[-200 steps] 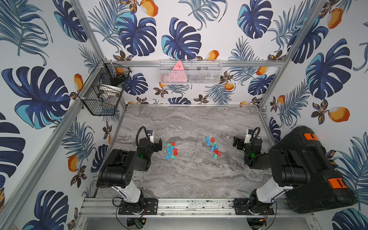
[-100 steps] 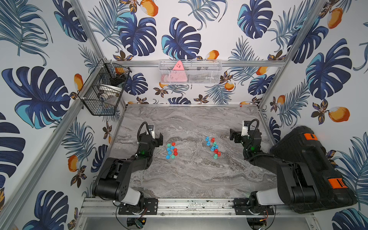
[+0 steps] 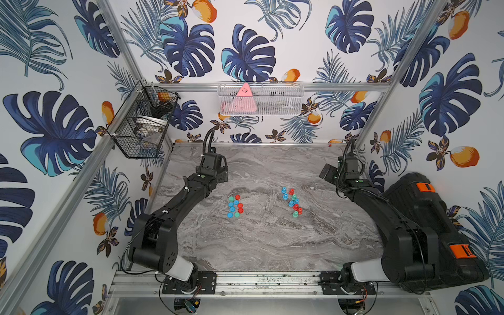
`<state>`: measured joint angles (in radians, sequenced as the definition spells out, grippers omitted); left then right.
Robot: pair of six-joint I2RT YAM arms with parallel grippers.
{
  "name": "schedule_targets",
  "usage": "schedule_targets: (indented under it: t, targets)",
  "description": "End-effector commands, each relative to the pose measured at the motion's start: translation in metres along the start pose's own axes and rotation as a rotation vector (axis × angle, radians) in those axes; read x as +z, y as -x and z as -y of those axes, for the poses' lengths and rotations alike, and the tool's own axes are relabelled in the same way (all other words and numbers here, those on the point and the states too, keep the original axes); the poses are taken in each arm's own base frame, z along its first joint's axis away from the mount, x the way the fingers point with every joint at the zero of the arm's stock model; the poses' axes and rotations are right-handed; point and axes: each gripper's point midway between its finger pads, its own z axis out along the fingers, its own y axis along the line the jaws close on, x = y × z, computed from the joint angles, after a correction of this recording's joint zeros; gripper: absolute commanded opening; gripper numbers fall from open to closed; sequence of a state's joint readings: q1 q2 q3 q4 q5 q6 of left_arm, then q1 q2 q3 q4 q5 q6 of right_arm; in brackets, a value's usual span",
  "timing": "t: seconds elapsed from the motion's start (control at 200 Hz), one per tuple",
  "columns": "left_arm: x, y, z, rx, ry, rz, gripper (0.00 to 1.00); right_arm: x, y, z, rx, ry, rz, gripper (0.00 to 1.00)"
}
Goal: Close the stamp cap
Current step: Move the cover to the center of the board.
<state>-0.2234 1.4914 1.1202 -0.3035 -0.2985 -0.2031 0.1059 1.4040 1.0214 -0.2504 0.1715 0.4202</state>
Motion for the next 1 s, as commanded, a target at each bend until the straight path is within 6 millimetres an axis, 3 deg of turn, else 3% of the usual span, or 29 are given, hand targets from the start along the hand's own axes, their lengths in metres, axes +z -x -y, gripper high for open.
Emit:
schedule_targets:
  t: [0.0, 0.13, 0.33, 0.55, 0.665, 0.826, 0.996]
  targets:
    - [-0.020, -0.015, 0.016, -0.038, -0.102, -0.052, 0.94, -0.008, -0.015, -0.016, 0.024, 0.098, -0.078, 1.00]
    - [-0.034, -0.023, 0.026, -0.040, -0.176, -0.096, 0.94, -0.011, -0.018, -0.029, 0.002, 0.143, -0.149, 1.00]
    - [-0.041, -0.043, 0.038, -0.060, -0.240, -0.138, 0.94, -0.029, -0.024, -0.074, -0.122, 0.243, -0.204, 0.98]
    - [-0.038, -0.061, 0.054, -0.082, -0.303, -0.163, 0.94, -0.031, -0.036, -0.079, -0.129, 0.230, -0.209, 0.91]
    - [-0.044, -0.063, 0.063, -0.076, -0.326, -0.172, 0.94, -0.037, -0.040, -0.085, -0.123, 0.235, -0.218, 0.92]
    - [-0.058, -0.066, 0.070, -0.123, -0.333, -0.202, 0.93, -0.061, -0.047, -0.105, -0.194, 0.250, -0.174, 0.94]
    - [-0.089, -0.072, 0.080, -0.157, -0.415, -0.236, 0.93, -0.091, -0.051, -0.111, -0.203, 0.295, -0.203, 0.87]
